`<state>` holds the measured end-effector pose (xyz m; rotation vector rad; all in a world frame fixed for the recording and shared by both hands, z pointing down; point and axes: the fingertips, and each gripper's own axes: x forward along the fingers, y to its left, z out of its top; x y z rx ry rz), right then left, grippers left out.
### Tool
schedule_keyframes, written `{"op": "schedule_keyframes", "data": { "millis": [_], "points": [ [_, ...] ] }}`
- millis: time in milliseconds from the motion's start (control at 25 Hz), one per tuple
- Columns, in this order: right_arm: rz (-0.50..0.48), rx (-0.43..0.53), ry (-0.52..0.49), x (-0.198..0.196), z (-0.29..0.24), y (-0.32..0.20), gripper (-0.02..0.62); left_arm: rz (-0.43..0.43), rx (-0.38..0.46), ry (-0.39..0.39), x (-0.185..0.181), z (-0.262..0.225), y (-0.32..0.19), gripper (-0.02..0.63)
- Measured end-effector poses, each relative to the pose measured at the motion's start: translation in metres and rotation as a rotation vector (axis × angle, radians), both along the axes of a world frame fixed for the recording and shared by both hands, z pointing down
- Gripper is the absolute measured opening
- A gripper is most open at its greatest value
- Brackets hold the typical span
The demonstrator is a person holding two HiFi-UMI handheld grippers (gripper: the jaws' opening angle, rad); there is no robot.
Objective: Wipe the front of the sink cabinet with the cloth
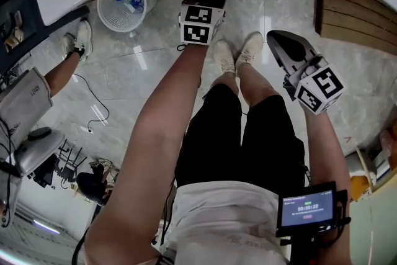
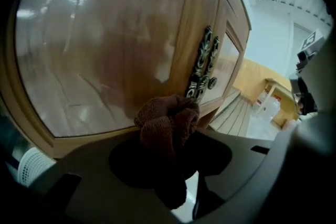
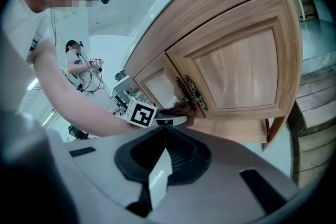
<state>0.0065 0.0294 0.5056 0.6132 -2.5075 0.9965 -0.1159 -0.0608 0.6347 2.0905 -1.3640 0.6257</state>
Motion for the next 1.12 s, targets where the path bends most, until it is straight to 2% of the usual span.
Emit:
{"op": "schedule_keyframes", "data": {
  "millis": [120, 280, 520, 640, 760, 960, 1120],
  "points": [
    [-0.002, -0.005, 0.001, -0.004, -0.001, -0.001, 0.012, -0.067, -0.009, -0.017, -0.031, 0.001, 0.003, 0.170],
    [-0.020, -0.010, -0.005, -0.012, -0.001, 0.001, 0.012, -0.114, -0.021, -0.060, -0.069, 0.003, 0.012, 0.170],
    [-0.056, -0.008, -0.006, -0.020, -0.001, 0.000, 0.012, -0.263, -0.020, -0.094, -0.127, -0.001, 0.026, 0.170],
    [-0.070, -0.007, -0.005, -0.027, -0.002, -0.003, 0.012, -0.311, -0.020, -0.116, -0.154, -0.003, 0.033, 0.170],
    [-0.080, -0.001, -0.007, -0.027, -0.002, -0.003, 0.012, -0.336, -0.035, -0.151, -0.172, 0.001, 0.044, 0.170],
    [-0.088, 0.004, -0.003, -0.028, -0.004, -0.004, 0.012, -0.493, -0.068, -0.132, -0.208, 0.010, 0.059, 0.170],
    [-0.081, 0.017, 0.007, -0.024, -0.003, -0.005, 0.012, -0.495, -0.065, -0.124, -0.204, 0.016, 0.053, 0.170]
  ]
}}
